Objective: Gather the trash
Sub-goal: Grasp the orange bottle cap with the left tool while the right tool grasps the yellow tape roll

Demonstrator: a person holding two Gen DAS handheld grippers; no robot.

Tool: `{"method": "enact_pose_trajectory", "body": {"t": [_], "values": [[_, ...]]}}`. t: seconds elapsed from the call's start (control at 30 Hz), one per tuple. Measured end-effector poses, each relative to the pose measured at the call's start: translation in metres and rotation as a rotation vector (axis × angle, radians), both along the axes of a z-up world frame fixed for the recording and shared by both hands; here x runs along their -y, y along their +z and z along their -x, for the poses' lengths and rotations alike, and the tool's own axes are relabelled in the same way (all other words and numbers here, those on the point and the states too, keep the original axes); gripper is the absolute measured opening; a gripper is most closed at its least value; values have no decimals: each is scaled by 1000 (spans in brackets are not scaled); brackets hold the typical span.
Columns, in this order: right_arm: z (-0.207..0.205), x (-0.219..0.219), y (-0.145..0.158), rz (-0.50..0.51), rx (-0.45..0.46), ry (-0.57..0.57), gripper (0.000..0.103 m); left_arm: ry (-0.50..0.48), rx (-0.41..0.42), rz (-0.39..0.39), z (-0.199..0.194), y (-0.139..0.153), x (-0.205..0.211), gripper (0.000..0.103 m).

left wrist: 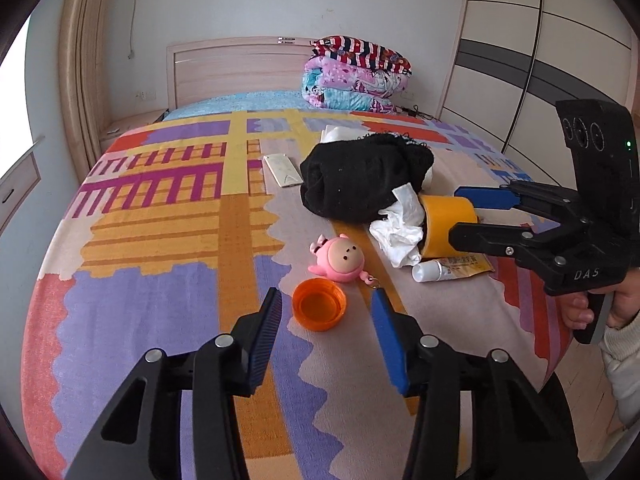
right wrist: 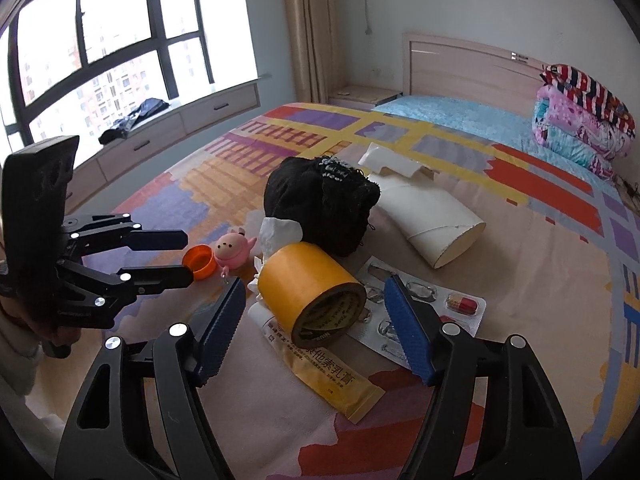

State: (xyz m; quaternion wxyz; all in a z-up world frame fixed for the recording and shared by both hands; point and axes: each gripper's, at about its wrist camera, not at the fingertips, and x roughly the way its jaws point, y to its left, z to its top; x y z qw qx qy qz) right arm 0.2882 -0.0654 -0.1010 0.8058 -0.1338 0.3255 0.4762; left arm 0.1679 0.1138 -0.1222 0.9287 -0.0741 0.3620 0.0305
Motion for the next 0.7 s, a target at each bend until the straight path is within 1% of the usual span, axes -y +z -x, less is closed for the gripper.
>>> {"method": "enact_pose_trajectory", "body": {"t": [0.03,0.07,0.1,0.13,0.2,0.27,0.37,0.5,0.7], "values": [[-1,0,-1,-3,-15,4,71,3,-7,0,-1,-2,0,44],[-2,1,-1,-10,-26,8,68,3,-12,-1,-3,-3,-1,38],[-3,1,-1,-16,-29,12,66,3,-16,-1,-4,-4,-1,35],[-2,1,-1,-16,-32,15,65,4,-21,0,-4,-6,-1,35],[-2,-1,-2,-2,-33,16,55,8,-25,11,-5,-8,-2,35],[-1,-3,-3,7,-35,20,55,7,-24,16,-6,-8,-1,30],[0,-3,-3,10,-36,28,53,6,-26,9,-5,-8,-1,29],[2,2,0,-7,-40,20,49,10,-22,5,-3,-5,0,29],[6,10,10,-24,-18,2,47,8,-3,-2,7,3,6,29]]}}
